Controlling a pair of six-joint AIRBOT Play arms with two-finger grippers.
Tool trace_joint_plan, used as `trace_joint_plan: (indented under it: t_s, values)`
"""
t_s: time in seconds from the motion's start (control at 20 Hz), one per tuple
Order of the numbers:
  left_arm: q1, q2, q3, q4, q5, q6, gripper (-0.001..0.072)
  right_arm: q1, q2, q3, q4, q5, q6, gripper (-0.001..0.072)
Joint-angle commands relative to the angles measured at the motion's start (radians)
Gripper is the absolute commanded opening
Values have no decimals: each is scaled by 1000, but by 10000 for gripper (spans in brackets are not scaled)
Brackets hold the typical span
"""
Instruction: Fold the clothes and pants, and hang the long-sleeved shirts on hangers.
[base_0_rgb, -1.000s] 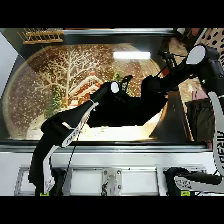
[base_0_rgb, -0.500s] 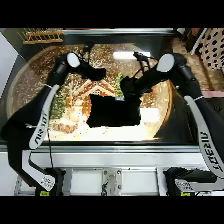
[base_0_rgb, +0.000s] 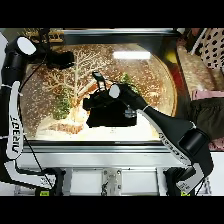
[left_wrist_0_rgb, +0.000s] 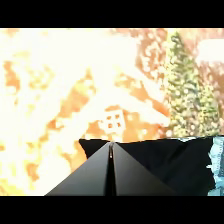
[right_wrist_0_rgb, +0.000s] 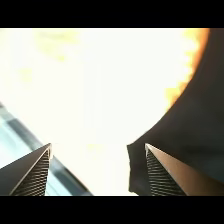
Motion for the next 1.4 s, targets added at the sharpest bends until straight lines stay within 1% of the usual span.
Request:
trace_joint_plan:
  t_s: [0.0,0.1,0.25,0.35,0.45,0.5,0.55,0.6,0.7,0.8,0.9,1.0,1.1,1.15,1.2,1.3,1.35]
  values:
    - [14,61,-55,0,26,2,9,11,28,-14,58,-98,-129,629]
    - [-8,129,-178,0,97,2,9,-52,123,-81,-75,-64,-129,629]
    - [-61,222,-378,0,140,2,9,-222,282,-288,-230,43,-129,630]
    - [-109,262,-486,0,157,8,9,-388,364,-451,-275,111,-129,630]
    - [-162,285,-566,-1,180,10,9,-552,406,-584,-258,126,-130,633]
    - [-192,288,-595,0,185,12,9,-620,410,-637,-232,126,-155,635]
    - [-218,288,-615,0,186,25,9,-668,405,-672,-185,125,-187,673]
    - [-240,288,-634,0,187,34,9,-713,391,-707,-101,121,-233,720]
    - [-279,288,-658,0,191,34,9,-752,344,-740,80,119,-326,720]
    - [-303,288,-657,-1,190,34,9,-739,282,-740,241,110,-419,720]
    - [-309,288,-657,-1,191,34,9,-700,222,-740,394,63,-495,720]
    - [-308,288,-657,-1,188,34,9,-650,176,-734,517,31,-559,720]
    - [-300,288,-657,-2,187,34,9,-584,134,-713,599,16,-594,714]
    - [-300,288,-657,-1,188,34,9,-549,114,-697,628,10,-602,669]
    - [-300,288,-657,-1,190,34,9,-519,98,-679,653,7,-621,517]
    - [-300,288,-657,-1,189,34,9,-466,80,-646,710,-6,-703,147]
    - [-300,288,-657,-1,187,34,9,-454,82,-631,718,-9,-729,22]
